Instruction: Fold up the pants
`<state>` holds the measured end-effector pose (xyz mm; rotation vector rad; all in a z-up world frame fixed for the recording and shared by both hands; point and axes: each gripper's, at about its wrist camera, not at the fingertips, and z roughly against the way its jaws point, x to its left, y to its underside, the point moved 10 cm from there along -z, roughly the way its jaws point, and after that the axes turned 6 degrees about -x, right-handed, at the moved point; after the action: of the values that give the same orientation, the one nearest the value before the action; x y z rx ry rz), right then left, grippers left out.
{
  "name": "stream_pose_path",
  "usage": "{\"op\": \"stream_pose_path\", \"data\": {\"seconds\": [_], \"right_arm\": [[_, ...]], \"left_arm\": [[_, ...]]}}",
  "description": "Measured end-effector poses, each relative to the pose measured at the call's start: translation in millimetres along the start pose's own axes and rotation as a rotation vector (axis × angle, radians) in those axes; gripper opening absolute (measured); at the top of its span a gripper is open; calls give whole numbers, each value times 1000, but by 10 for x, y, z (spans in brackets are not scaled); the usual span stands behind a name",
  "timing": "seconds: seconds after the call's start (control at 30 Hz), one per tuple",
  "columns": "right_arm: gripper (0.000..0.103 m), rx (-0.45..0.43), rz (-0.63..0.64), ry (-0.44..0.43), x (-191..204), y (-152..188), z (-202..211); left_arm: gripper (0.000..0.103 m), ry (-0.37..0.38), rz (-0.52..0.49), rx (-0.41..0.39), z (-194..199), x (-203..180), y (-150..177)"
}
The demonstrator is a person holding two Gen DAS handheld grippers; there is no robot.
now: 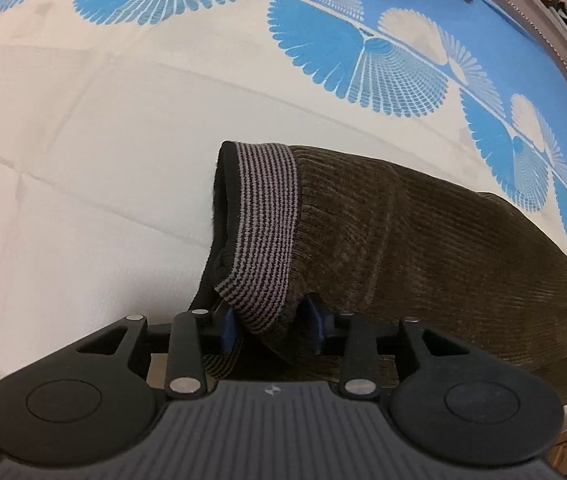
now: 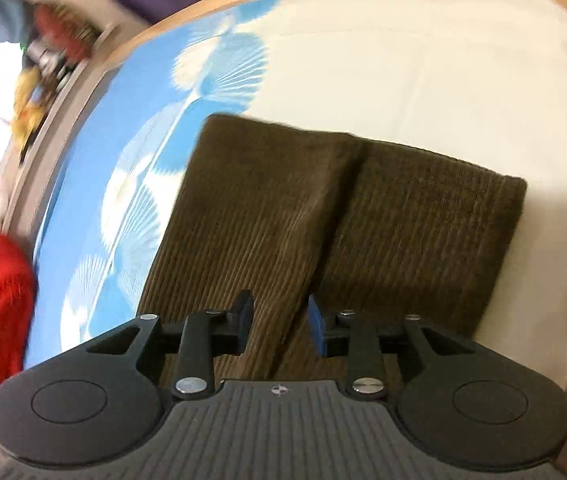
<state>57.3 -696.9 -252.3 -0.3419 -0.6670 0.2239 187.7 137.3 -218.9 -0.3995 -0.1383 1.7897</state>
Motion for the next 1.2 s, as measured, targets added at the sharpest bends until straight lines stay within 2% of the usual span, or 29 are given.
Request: {"op": "stream_pose_path", "data": {"seconds": [0.07,0.3,0.33,0.37,0.4,0.47,0.63,0.7,0.77,0.87,0.97,1.03,1.1,1.2], "right_arm": [[33,-16,-15,16,-47,-87,-132],[30,-41,52,99,-26,-56,-447],[15,-49,86,109,10,-49,-455],[10,-54,114,108,35,-39,-422],[9,-65,129,103,61,-83,-396],[8,-102,121,60,155,-220,-279],[7,-222,139,-64,430,-490,360],[7,-245,127,-78,378,-526,594],[7,-260,141,-61,259,-524,779],[7,-200,178,58,-151,-383,849],[7,-30,169,160,-606,-164,583],[7,34,149,199,-844,-85,484],[7,52,141,189,-903,-81,415],[8,36,185,172,-767,-100,439]], "left_arm": [[41,4,17,3,-19,34,-8],[41,-6,25,17,-80,79,-7],[40,-9,26,18,-92,85,-9],[39,-12,28,20,-96,86,-10],[38,-14,30,19,-96,88,-16],[28,-15,11,-4,-62,67,-44],[22,16,-49,-101,176,-13,-135],[22,46,-44,-136,316,-20,-148],[21,66,-53,-137,401,-3,-84],[22,32,-102,-68,336,83,109],[22,-5,-206,4,212,84,287],[22,-23,-247,22,171,82,344],[23,-15,-228,16,180,88,325],[33,-14,-203,9,245,131,299]]}}
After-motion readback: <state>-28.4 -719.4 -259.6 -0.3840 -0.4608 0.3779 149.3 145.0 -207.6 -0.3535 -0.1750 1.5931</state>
